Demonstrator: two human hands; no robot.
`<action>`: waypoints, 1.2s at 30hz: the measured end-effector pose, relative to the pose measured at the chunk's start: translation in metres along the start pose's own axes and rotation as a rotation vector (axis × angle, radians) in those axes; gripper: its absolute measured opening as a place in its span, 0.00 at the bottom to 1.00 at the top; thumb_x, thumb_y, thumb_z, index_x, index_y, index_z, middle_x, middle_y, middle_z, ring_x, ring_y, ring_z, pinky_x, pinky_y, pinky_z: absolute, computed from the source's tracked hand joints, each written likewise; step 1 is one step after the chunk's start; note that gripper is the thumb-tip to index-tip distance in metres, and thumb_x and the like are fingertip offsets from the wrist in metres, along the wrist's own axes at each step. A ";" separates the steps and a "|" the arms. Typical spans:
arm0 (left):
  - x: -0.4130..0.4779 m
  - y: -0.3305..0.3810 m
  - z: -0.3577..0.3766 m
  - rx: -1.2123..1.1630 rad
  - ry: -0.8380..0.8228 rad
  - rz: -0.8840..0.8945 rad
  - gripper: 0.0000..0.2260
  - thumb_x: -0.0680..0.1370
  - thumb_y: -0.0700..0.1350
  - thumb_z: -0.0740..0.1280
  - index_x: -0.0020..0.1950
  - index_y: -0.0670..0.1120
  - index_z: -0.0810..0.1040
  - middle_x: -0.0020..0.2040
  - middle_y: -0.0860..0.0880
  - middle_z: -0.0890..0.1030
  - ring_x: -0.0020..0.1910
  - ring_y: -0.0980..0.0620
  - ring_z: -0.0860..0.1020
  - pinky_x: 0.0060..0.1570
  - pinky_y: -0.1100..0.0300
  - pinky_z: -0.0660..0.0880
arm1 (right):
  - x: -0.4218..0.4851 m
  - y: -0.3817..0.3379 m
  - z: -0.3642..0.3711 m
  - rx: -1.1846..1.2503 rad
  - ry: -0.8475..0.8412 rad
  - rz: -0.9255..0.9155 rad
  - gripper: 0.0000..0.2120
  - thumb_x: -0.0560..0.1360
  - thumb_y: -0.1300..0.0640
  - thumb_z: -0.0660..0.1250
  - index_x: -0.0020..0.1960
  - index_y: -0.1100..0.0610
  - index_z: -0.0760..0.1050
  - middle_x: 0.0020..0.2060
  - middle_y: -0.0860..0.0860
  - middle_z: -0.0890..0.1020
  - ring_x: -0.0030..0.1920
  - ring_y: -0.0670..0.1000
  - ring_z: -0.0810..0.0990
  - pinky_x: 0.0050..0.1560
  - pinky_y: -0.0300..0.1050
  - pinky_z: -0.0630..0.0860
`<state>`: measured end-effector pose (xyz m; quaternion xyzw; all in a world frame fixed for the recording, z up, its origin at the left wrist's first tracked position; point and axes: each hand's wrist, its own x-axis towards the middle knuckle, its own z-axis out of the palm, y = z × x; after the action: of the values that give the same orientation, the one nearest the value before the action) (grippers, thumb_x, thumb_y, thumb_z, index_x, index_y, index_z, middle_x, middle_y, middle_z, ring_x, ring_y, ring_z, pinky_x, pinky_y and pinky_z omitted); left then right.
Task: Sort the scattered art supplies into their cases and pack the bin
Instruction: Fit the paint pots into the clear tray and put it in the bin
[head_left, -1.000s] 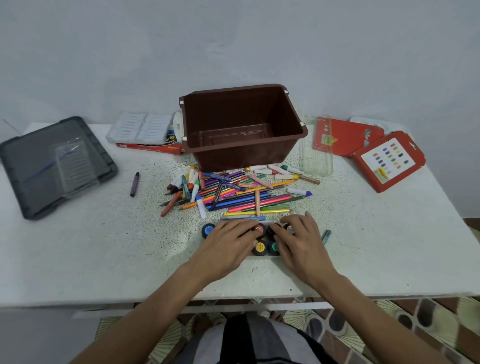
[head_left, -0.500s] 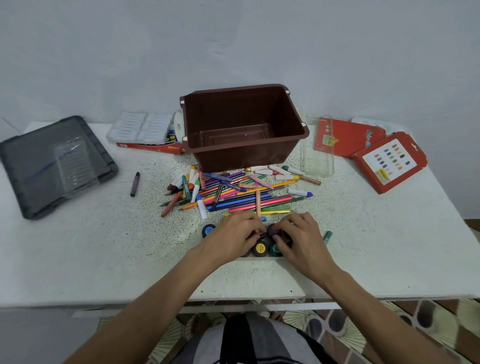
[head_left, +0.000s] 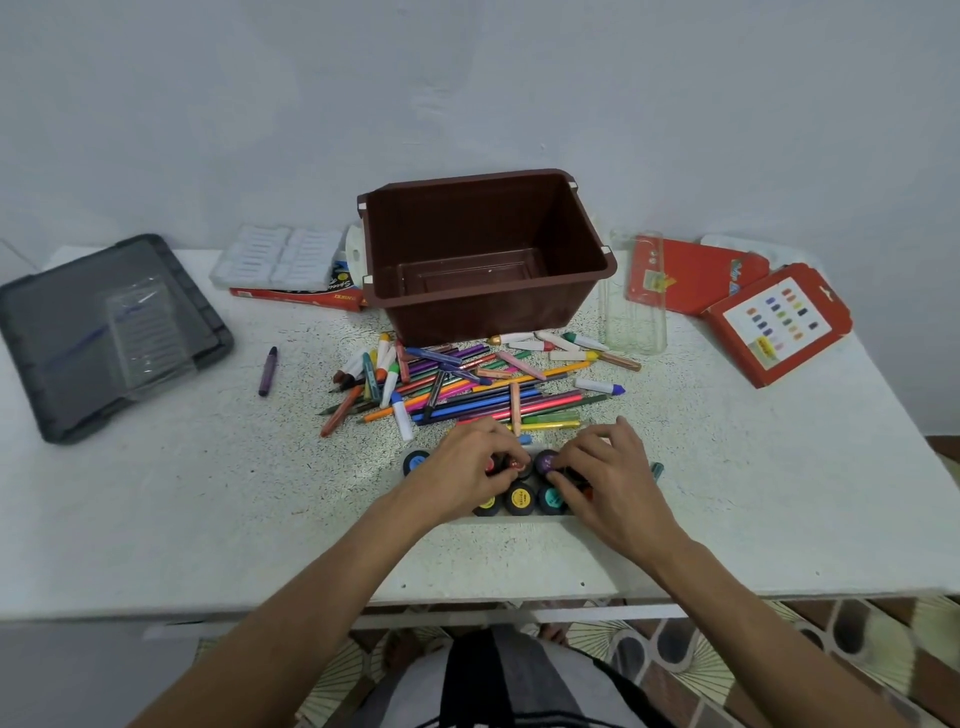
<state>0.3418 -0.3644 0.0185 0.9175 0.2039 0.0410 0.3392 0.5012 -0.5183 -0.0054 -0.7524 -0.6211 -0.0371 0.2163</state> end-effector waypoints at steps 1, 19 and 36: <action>0.000 0.000 0.000 0.002 0.005 0.007 0.09 0.78 0.44 0.70 0.57 0.51 0.83 0.57 0.55 0.77 0.57 0.58 0.72 0.60 0.64 0.66 | -0.001 0.000 0.000 -0.007 -0.002 -0.003 0.08 0.75 0.50 0.68 0.47 0.53 0.83 0.44 0.46 0.82 0.53 0.52 0.75 0.67 0.63 0.65; -0.033 -0.013 0.042 0.588 -0.053 0.267 0.32 0.84 0.62 0.46 0.81 0.44 0.48 0.81 0.47 0.46 0.80 0.47 0.43 0.75 0.47 0.47 | -0.021 0.006 -0.003 -0.070 0.069 0.044 0.13 0.80 0.54 0.61 0.58 0.60 0.79 0.54 0.56 0.78 0.51 0.56 0.74 0.49 0.48 0.72; -0.032 -0.015 0.045 0.657 -0.049 0.320 0.30 0.83 0.64 0.48 0.81 0.53 0.44 0.81 0.44 0.44 0.80 0.44 0.42 0.74 0.44 0.45 | -0.046 0.003 -0.001 -0.102 0.166 -0.037 0.12 0.77 0.54 0.67 0.54 0.62 0.81 0.50 0.56 0.80 0.48 0.57 0.76 0.50 0.51 0.72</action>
<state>0.3168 -0.3941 -0.0234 0.9984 0.0517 0.0041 0.0203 0.4937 -0.5613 -0.0199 -0.7450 -0.6122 -0.1352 0.2277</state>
